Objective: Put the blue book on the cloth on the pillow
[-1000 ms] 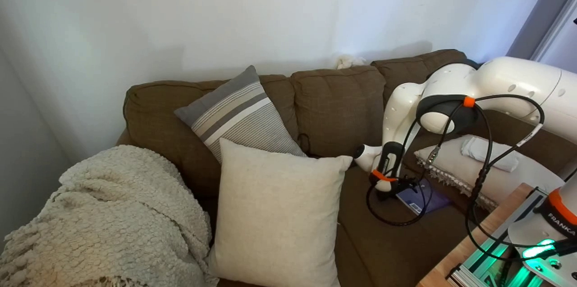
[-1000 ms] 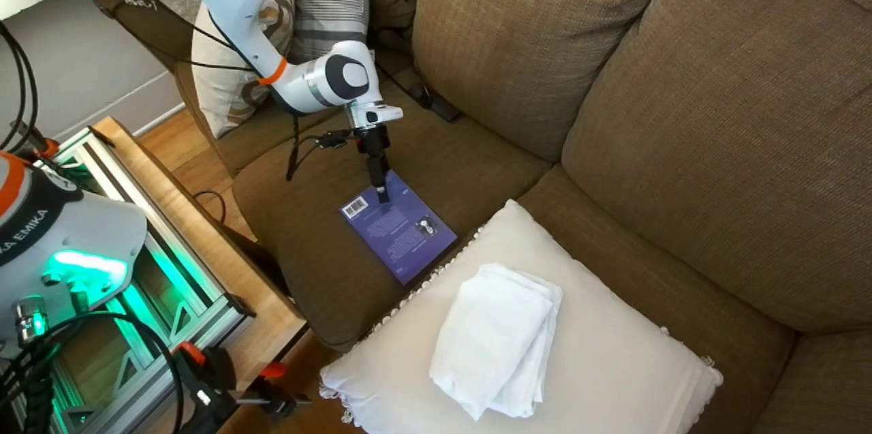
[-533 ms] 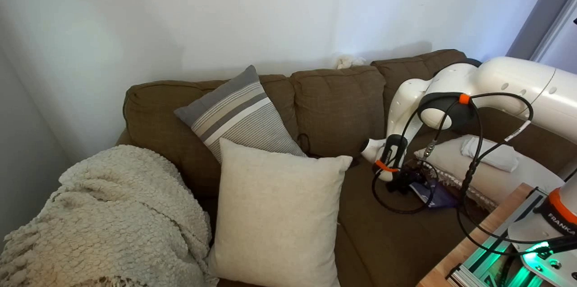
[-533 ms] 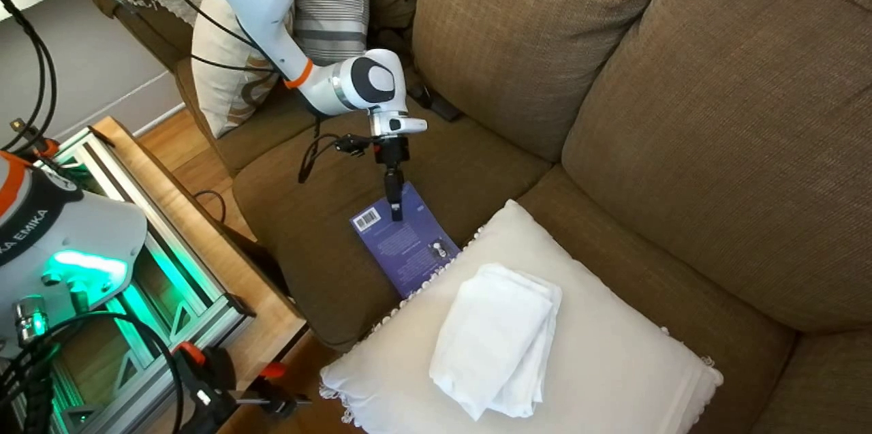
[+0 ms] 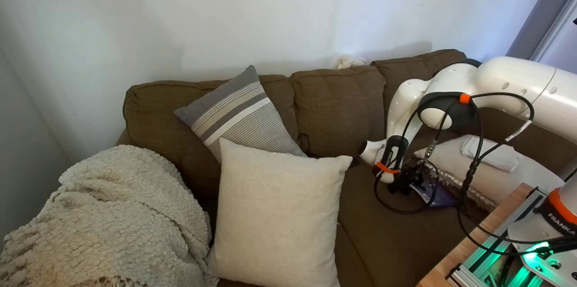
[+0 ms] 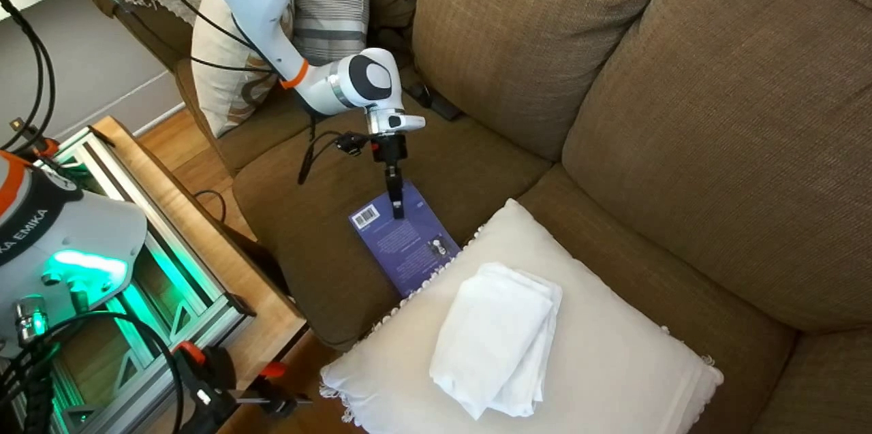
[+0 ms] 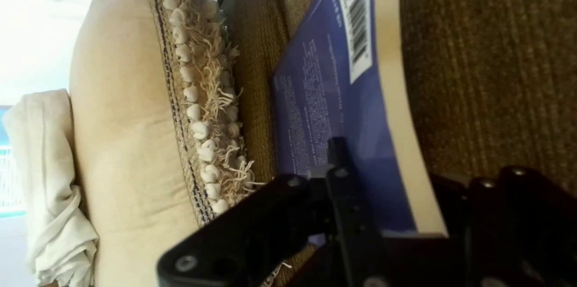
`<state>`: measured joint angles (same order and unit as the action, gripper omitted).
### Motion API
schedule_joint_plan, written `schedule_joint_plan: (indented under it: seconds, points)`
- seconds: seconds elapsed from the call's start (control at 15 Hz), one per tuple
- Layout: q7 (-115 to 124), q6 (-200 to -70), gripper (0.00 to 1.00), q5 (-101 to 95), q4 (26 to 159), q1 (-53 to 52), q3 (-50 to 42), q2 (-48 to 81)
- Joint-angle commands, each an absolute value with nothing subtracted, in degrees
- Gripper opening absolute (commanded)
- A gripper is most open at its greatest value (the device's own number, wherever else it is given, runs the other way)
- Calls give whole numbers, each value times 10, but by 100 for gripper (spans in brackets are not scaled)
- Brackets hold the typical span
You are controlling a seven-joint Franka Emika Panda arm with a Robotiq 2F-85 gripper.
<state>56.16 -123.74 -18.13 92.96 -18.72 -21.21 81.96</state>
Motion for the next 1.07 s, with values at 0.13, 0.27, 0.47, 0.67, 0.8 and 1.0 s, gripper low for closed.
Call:
schedule_joint_plan:
  seconds: [0.13,0.27,0.47,0.67,0.8,1.0]
  points:
    - [565,-1352,3,-252,1092,-249,-211,705]
    - [589,-1411,3,-279,1147,-292,-223,660]
    - [681,-1437,3,-312,1234,-392,-269,594]
    - [783,-1373,3,-321,1293,-490,-309,523]
    - [834,-1316,3,-335,1308,-528,-335,493]
    - [892,-1210,3,-383,1302,-539,-359,471]
